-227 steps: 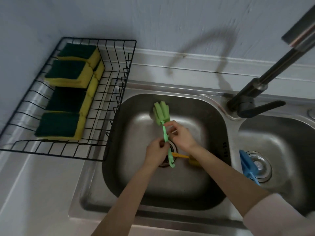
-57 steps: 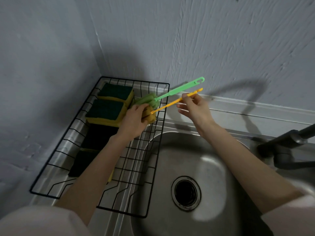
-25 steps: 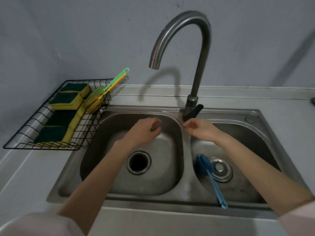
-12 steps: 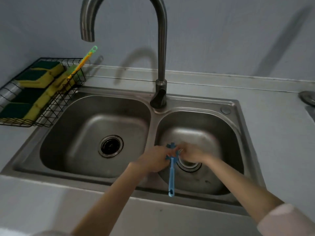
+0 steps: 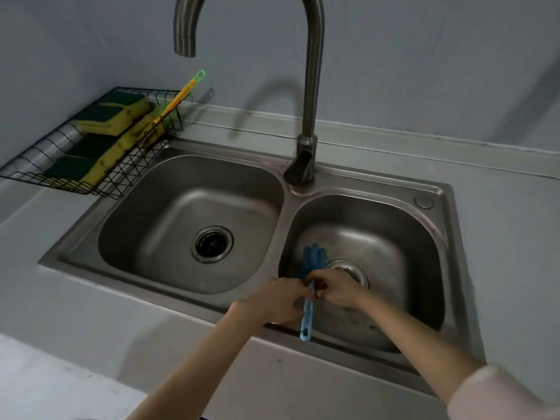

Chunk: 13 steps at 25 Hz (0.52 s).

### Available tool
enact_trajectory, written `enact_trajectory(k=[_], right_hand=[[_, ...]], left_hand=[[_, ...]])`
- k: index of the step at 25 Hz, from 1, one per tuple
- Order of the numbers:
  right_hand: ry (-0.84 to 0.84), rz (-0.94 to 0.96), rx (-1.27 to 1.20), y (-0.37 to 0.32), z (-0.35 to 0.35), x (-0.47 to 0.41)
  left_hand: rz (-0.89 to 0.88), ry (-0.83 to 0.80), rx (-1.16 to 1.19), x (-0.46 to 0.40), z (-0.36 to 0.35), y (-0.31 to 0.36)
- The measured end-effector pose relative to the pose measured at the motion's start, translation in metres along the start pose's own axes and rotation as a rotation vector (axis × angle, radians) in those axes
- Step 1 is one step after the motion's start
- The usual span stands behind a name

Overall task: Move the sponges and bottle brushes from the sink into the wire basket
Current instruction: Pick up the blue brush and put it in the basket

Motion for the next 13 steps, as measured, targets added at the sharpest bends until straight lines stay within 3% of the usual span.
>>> enact_trajectory(k=[9,13], right_hand=[[0.213,0.081,-0.032,-0.041,0.072,0.005],[0.272,0.099,-0.201,-0.084,0.092,0.007]], left_hand=[[0.003,0.376,0.473,0.020,0.086,-0.038],[0.055,0.409,0.492,0.033,0.109,-0.078]])
Point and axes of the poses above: each hand's wrist, its own x-axis away from the middle knuckle, its own z-axis out of the back of the hand, y = z × x, the point moved 10 cm from there along -x, towards the middle knuckle, and after that the axes turned 6 degrees about -x, right-handed, at the moved point
